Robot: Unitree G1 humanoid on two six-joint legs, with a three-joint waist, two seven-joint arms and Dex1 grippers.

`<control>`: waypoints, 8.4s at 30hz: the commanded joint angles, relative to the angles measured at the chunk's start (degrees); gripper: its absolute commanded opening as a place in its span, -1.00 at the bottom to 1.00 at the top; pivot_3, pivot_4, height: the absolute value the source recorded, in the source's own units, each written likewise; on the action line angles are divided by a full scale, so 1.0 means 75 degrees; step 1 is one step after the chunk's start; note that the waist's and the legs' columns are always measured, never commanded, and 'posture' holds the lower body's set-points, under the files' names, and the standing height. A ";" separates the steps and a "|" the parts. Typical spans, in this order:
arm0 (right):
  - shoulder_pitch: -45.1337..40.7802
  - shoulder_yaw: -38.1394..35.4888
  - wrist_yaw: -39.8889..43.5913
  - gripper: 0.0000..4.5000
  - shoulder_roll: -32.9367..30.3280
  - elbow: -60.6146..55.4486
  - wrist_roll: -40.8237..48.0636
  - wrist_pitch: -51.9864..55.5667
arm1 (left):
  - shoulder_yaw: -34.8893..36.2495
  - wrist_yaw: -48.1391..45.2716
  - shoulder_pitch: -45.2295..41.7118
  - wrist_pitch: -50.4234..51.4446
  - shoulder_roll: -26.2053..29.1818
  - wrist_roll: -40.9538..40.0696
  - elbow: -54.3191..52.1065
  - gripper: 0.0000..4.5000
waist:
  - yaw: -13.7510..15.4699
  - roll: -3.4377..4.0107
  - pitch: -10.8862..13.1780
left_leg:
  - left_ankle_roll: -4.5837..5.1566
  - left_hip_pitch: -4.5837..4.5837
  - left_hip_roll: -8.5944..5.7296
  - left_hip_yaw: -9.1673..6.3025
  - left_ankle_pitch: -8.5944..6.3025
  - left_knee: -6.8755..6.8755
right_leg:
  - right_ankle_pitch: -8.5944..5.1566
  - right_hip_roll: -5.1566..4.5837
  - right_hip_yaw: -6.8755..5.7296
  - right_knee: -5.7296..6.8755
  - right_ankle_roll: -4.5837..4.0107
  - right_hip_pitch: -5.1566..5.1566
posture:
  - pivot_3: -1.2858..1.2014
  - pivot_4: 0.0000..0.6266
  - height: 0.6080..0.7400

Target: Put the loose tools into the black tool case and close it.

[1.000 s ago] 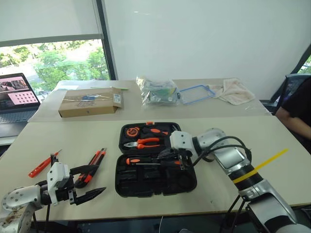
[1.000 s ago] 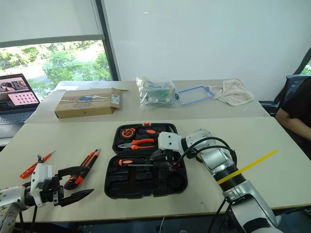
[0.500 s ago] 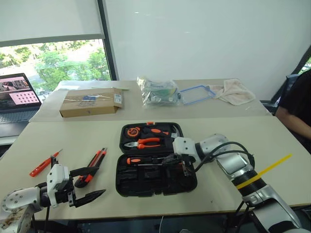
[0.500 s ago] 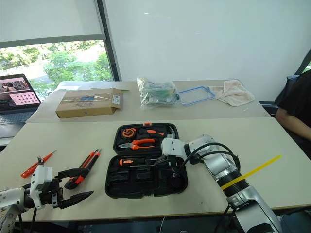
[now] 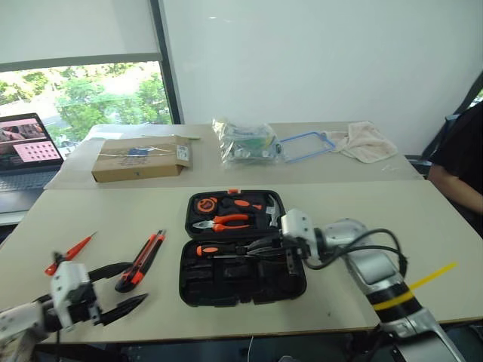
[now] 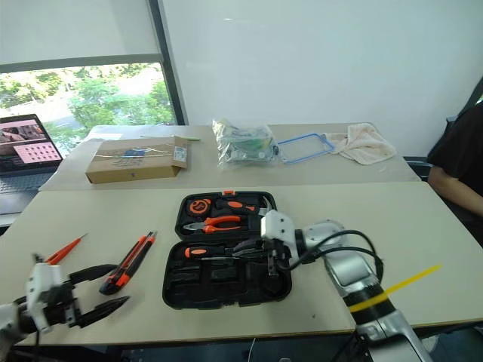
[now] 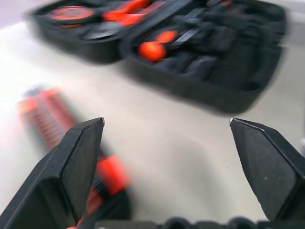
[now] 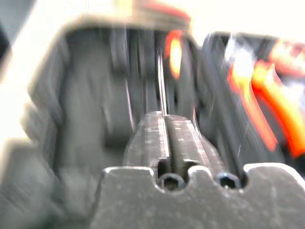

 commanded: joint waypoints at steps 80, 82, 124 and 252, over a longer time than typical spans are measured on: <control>0.4784 -0.2783 -0.1452 1.00 -0.0981 -0.2862 0.2015 -0.0890 | -0.2514 -0.2550 -0.4293 0.4399 0.2406 -0.0238 0.0324 -0.90 | 0.0046 -0.0070 0.0013 | 0.0034 0.0130 -0.0071 -0.0011 -0.0070 0.0017 | 0.0034 0.0005 0.0009 0.0007 -0.0025 0.0002 | 0.03 -0.52 1.00; 0.4802 -0.2770 -0.1459 1.00 -0.0984 -0.2849 0.2013 -0.0878 | -0.2559 -0.2587 -0.4323 0.4702 0.2366 -0.0467 0.0096 -0.90 | 0.0075 -0.0070 0.0014 | 0.0034 0.0129 -0.0071 -0.0011 -0.0070 0.0016 | 0.0034 0.0004 0.0007 0.0006 -0.0025 0.0001 | 0.03 -0.52 1.00; 0.5464 -0.2743 -0.1985 1.00 -0.0831 -0.3435 0.1888 -0.0961 | -0.7161 -0.2152 -0.8488 0.3512 -0.0569 0.3261 0.1321 -0.90 | 0.0216 -0.0070 0.0014 | 0.0040 0.0109 -0.0083 -0.0015 -0.0070 0.0082 | 0.0045 -0.0001 0.0020 0.0021 -0.0014 0.0010 | 0.03 -0.52 1.00; 0.5309 -0.2244 -0.2100 1.00 -0.0583 -0.3298 0.1747 -0.0978 | -0.5823 -0.1614 -0.6721 0.0065 -0.0679 0.3410 0.2418 -0.96 | 0.0190 -0.0051 0.0002 | 0.0044 0.0125 -0.0079 -0.0015 -0.0072 0.0085 | 0.0051 0.0006 0.0027 0.0023 -0.0007 0.0020 | 0.03 -0.52 1.00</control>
